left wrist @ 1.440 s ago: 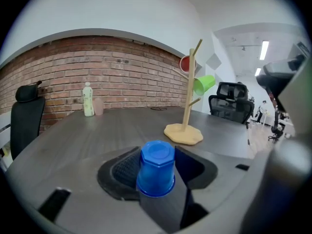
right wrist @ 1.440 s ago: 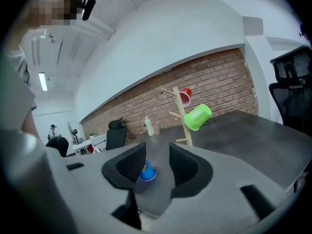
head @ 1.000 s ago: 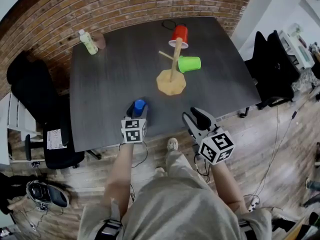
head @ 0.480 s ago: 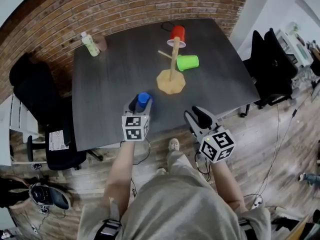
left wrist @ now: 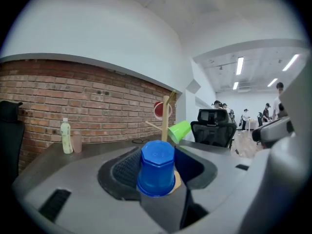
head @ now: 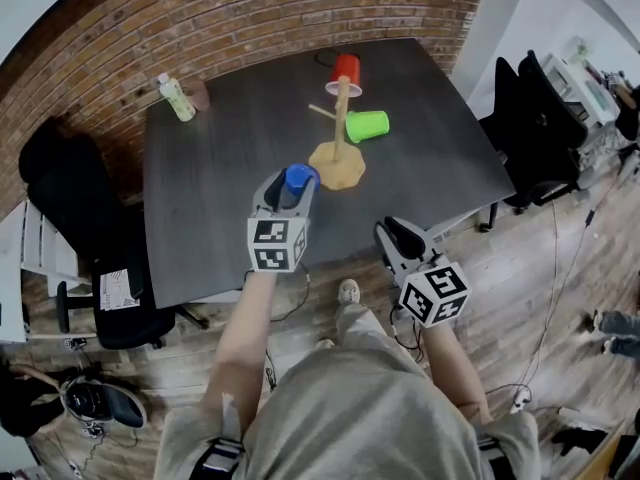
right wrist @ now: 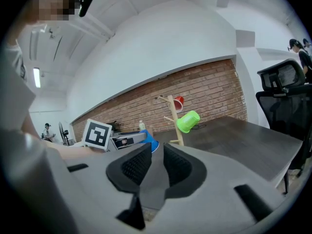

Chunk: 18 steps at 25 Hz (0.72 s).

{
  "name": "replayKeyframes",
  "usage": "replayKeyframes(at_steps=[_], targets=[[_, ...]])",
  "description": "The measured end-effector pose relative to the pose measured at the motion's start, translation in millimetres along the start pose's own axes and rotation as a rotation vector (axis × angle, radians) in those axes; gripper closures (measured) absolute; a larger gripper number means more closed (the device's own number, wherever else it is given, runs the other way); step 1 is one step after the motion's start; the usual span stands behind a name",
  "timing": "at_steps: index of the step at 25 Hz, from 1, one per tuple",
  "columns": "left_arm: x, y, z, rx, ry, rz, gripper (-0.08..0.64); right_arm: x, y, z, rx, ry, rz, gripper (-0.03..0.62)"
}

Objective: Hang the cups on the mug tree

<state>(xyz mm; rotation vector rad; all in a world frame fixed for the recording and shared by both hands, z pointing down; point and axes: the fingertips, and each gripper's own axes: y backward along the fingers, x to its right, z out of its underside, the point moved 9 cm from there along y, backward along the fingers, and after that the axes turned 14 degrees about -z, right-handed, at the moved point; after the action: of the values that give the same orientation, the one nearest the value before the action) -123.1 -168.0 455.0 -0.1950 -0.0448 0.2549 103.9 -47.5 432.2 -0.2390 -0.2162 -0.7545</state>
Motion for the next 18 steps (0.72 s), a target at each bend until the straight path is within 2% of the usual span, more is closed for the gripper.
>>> replayKeyframes(at_steps=[7,18], targets=[[12.9,-14.2,-17.4,0.048,-0.007,0.044,0.348,3.4,8.0,3.9,-0.014,0.006,0.059,0.594],[32.4,-35.7,-22.6,0.058,-0.034,0.095,0.348,8.8,13.1,9.8,-0.03,-0.004,0.07,0.594]])
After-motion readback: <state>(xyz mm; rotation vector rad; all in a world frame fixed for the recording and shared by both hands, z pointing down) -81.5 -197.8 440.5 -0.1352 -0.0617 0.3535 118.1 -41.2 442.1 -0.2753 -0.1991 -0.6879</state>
